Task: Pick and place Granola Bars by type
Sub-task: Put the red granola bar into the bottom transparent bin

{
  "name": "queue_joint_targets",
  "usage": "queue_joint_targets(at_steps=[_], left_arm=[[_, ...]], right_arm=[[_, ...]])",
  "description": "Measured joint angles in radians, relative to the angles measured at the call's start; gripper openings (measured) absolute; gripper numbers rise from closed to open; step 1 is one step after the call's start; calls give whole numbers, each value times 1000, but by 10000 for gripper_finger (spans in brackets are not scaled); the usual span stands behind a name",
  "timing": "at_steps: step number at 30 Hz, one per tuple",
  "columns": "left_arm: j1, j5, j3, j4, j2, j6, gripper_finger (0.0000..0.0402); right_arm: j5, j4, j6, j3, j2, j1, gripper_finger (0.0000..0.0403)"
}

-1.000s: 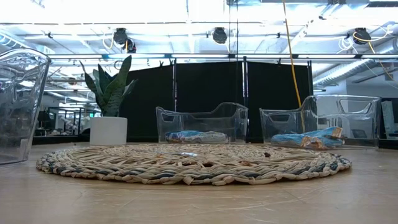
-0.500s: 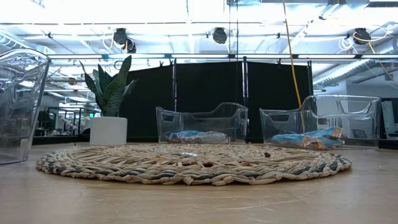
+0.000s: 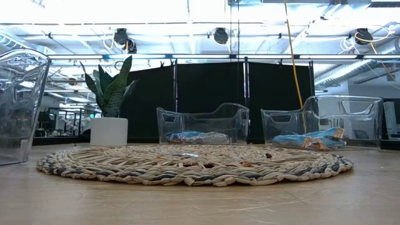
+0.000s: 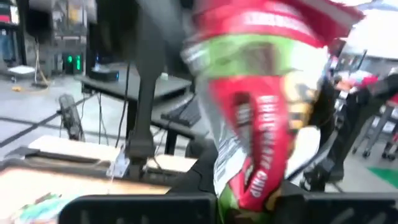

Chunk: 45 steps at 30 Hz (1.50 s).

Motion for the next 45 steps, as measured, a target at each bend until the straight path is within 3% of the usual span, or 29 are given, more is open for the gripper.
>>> queue_joint_targets(at_steps=[4, 9, 13, 16, 24, 32, 41, 45], left_arm=[[-16, -31, 0, -164, -26, -66, 14], [-51, -56, 0, -655, -71, -317, 12], [-120, 38, 0, -1009, -76, -595, 12], [-209, 111, -37, -1131, -76, -763, 11], [-467, 94, -205, -1011, -64, -1062, 12], [-586, 90, -411, -820, -62, -1280, 10], [-604, 140, -555, -650, -63, -1245, 12], [-590, 135, -546, -600, -63, -1132, 75]], right_arm=[[-15, -86, 5, 0, -104, -5, 199], [11, -292, 72, 3, -218, 28, 224], [64, -462, 138, 3, -269, 61, 221], [90, -524, 167, 2, -282, 86, 213], [94, -544, 156, 2, -283, 130, 196], [95, -554, 132, 2, -283, 130, 194], [94, -553, 131, 2, -283, 130, 192], [93, -557, 122, 2, -283, 130, 193]])
